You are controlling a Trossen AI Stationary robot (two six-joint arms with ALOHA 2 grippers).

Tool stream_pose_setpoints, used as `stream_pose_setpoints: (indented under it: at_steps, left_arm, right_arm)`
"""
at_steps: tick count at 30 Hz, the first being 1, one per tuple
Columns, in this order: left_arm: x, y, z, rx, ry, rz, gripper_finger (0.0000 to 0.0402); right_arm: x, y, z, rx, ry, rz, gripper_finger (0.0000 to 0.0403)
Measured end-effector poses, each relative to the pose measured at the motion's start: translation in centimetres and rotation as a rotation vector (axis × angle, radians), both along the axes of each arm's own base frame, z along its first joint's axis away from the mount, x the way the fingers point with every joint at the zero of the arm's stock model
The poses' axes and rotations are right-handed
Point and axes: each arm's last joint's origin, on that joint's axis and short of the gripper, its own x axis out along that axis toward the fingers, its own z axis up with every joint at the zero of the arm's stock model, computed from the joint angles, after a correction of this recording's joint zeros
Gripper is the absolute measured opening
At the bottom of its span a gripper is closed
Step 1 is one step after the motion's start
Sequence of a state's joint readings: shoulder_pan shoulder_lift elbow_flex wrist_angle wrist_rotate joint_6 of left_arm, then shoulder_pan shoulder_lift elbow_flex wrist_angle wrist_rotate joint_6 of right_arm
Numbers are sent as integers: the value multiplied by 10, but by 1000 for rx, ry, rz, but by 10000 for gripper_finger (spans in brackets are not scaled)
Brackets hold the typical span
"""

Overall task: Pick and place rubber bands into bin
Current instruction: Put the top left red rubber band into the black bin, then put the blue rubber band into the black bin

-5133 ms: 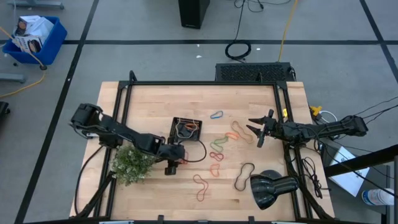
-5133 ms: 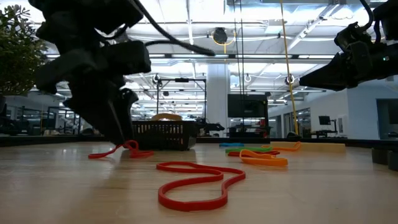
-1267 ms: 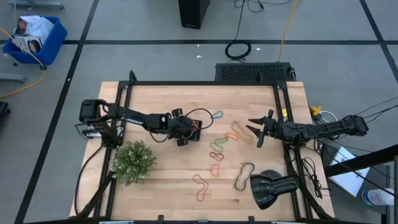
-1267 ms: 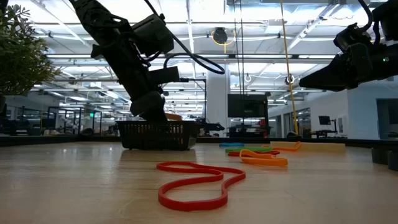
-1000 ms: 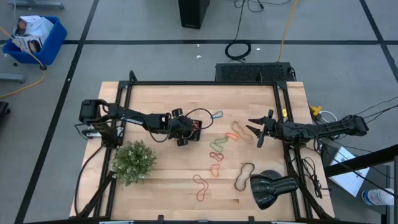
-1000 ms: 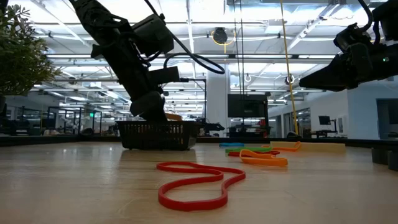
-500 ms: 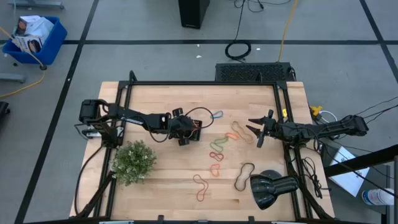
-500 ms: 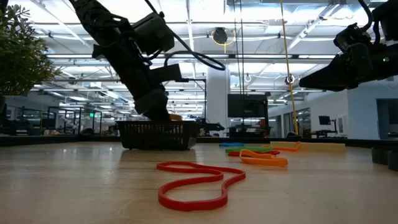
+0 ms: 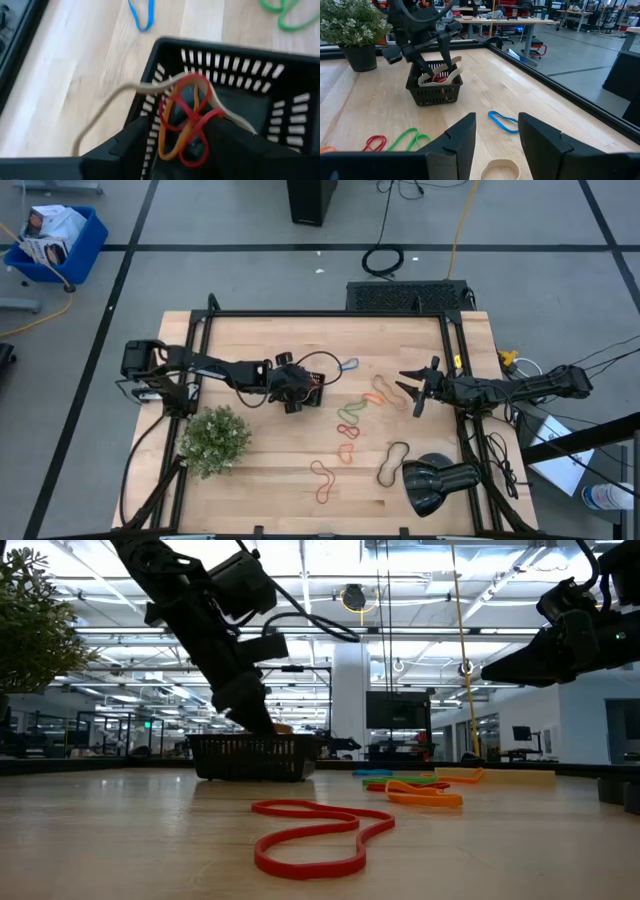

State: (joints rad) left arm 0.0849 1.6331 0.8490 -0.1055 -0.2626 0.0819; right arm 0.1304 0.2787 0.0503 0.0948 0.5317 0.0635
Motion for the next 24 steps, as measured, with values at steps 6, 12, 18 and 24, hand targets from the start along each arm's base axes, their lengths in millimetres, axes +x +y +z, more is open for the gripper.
stream_pose_setpoints:
  at_steps: [6, 12, 18, 24]
  left_arm:
    - [-8, -1, 22, -15, -68, 25, 216]
    - [-12, -2, 38, -28, -134, 38, 216]
    - [-15, -8, 39, -44, -120, 39, 216]
    - [-18, -9, 42, -105, -121, 9, 216]
  right_arm:
    - [0, 0, 0, 0, 2, 0, 141]
    - [0, 0, 0, 0, 2, 0, 141]
    - [0, 0, 1, 4, -17, 0, 141]
    - [2, 0, 14, 20, -149, 2, 141]
